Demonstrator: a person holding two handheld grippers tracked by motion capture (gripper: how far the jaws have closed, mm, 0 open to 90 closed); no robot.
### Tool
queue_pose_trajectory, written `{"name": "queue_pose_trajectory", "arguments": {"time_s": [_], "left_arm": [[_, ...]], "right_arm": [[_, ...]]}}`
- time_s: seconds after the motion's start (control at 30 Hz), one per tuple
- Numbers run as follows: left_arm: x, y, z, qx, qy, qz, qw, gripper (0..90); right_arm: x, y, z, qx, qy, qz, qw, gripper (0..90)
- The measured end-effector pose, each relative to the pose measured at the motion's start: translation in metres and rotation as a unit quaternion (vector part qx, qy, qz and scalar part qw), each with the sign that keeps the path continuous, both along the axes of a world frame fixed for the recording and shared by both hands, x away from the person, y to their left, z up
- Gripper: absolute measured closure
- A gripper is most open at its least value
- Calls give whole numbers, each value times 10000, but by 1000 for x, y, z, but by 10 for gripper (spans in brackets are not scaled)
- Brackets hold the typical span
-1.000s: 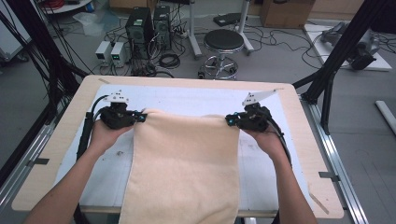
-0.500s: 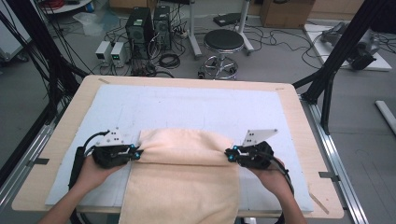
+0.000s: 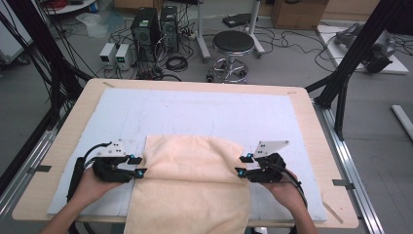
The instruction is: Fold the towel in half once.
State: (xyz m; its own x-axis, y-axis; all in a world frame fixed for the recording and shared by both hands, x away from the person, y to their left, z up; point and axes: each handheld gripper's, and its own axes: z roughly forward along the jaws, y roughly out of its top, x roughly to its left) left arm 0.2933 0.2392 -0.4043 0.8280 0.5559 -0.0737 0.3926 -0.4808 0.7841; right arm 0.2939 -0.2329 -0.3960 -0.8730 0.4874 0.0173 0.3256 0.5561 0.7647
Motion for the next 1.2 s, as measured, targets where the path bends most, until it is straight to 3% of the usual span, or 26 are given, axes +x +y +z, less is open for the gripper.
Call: {"name": "queue_pose_trajectory", "arguments": {"time_s": [0.1, 0.2, 0.33, 0.5, 0.67, 0.73, 0.9, 1.03, 1.2], "left_arm": [[9, 1, 9, -130, -78, 191, 9997, 496], [22, -2, 13, -124, -157, 407, 9990, 496], [42, -7, 4, 48, -124, 652, 9978, 496], [63, -10, -14, 177, 70, 904, 9957, 476], [74, -13, -27, 289, 291, 972, 9944, 480], [77, -13, -33, 402, 311, 996, 9937, 514], [76, -14, -33, 422, 200, 1030, 9936, 620], [74, -21, -33, 474, 128, 1030, 9935, 761], [73, -22, -33, 434, 181, 1014, 9937, 834]], "right_arm": [[11, -1, 10, -60, -168, -155, 9997, 537], [28, 0, 12, -156, -220, -340, 9991, 536], [50, 2, 2, -116, -44, -572, 9983, 519], [69, 7, -17, -324, 188, -705, 9968, 487], [81, 10, -34, -553, 413, -835, 9941, 494], [83, 12, -37, -597, 390, -819, 9941, 524], [83, 15, -37, -611, 415, -893, 9933, 615], [83, 16, -37, -649, 385, -891, 9932, 735], [84, 14, -38, -480, 460, -909, 9936, 797]]}}
